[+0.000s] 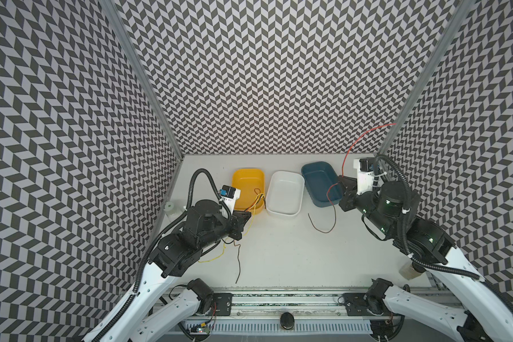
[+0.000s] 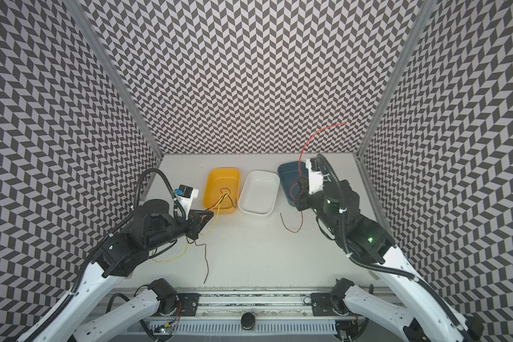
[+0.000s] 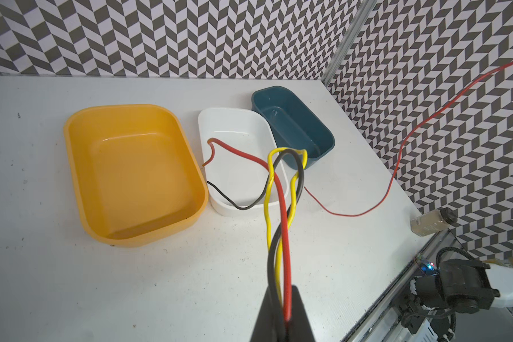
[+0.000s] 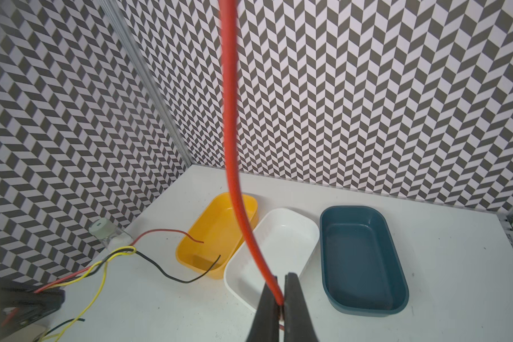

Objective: Untangle the cables
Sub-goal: 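Lift the single red wire high with the right gripper, drawing it free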

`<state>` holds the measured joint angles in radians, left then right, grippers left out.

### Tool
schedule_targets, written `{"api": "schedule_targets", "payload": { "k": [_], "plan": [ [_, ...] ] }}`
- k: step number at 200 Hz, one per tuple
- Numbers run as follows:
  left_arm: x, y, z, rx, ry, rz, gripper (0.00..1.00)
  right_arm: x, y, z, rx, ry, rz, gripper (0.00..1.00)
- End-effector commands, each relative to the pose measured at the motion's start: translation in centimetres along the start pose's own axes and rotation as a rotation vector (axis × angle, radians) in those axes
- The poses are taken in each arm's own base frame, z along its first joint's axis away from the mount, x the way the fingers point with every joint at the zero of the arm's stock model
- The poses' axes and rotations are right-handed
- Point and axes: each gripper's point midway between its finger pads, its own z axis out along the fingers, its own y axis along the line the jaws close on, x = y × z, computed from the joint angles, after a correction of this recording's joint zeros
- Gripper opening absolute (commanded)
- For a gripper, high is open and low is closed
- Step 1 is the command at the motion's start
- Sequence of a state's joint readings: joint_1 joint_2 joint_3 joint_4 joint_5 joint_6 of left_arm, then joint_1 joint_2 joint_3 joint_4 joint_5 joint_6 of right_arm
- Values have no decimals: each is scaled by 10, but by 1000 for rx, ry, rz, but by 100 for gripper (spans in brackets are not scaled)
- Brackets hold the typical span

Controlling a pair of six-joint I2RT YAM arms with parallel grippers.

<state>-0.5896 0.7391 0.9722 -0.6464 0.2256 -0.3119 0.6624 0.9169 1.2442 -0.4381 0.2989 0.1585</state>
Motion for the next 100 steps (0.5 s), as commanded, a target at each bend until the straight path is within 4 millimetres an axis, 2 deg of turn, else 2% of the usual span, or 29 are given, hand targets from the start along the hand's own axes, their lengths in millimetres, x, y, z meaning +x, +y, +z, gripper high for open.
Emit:
{"api": "schedule_targets", "payload": {
  "k": [1,46,73,100],
  "plan": [
    [-20,-16,-4,79,-81,-2,0,-32,9,1,-22,-51,-47,0],
    [-17,-37,15,246,-77,-68,0,-87,17,5,-2,-132,-115,0],
    [-28,-43,5,262,-125,-45,0,-103,16,16,49,-168,-193,0],
    [-39,-35,-14,178,-184,21,0,-110,12,31,92,-176,-241,0]
  ]
}}
